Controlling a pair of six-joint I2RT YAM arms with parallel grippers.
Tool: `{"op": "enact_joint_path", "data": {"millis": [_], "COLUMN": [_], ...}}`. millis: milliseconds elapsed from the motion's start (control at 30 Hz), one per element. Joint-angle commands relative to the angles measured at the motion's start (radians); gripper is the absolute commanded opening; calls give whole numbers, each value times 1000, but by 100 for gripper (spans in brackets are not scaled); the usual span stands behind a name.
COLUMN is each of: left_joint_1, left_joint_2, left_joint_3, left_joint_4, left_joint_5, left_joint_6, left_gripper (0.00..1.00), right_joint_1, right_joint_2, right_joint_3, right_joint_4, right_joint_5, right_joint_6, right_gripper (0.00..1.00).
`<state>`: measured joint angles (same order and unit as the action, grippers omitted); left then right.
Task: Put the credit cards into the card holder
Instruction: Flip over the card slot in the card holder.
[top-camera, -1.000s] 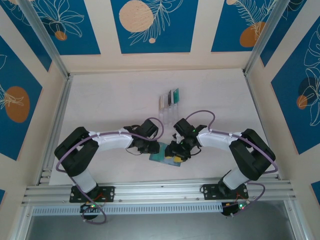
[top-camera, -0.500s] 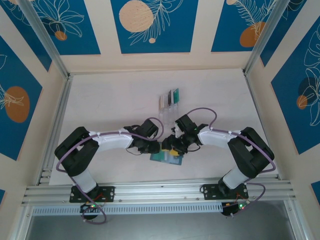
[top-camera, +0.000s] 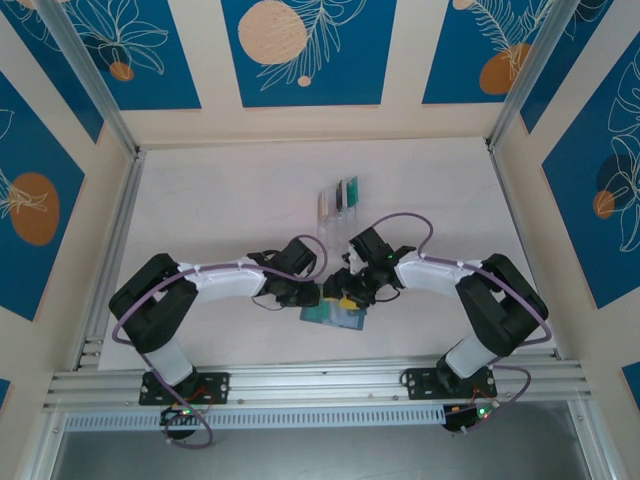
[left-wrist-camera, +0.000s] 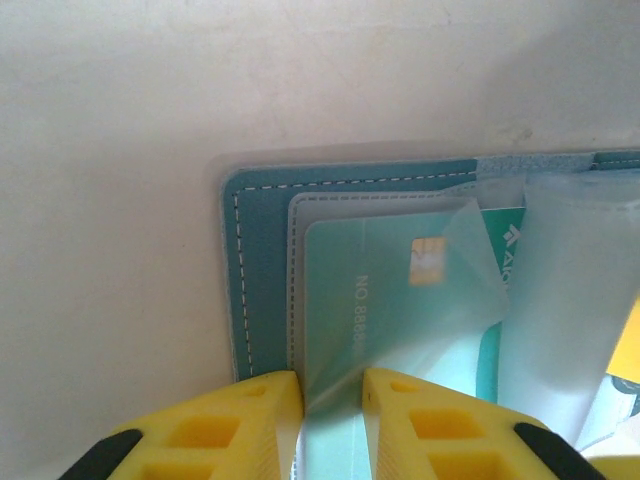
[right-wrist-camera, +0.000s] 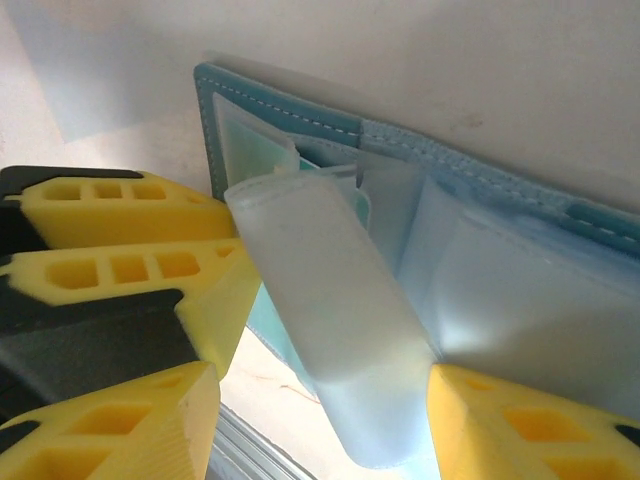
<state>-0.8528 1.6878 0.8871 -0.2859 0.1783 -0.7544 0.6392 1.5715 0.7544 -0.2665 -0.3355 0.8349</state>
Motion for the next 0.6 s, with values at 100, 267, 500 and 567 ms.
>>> {"op": "enact_joint_path", "data": {"millis": [100, 267, 500, 567], "left_joint_1": [-10, -8, 11, 16], "left_joint_2": [76, 60, -7, -19], "left_joint_3": [-72, -85, -88, -96], "left_joint_4": [-38, -23, -21, -8], "left_joint_5": [-35, -27, 10, 34], "left_joint_6": [-27, -51, -65, -70], "left_gripper": [25, 24, 25, 25], "right_joint_1": [1, 4, -4, -8], "right_joint_2": [-3, 9, 83, 101], "right_joint_3": [30, 34, -8, -25], "right_joint_4": [76, 139, 254, 316], "right_joint_5": [-106, -149, -193, -218], "right_joint_6": [27, 77, 148, 183], "right_gripper": [60, 61, 60, 60]}}
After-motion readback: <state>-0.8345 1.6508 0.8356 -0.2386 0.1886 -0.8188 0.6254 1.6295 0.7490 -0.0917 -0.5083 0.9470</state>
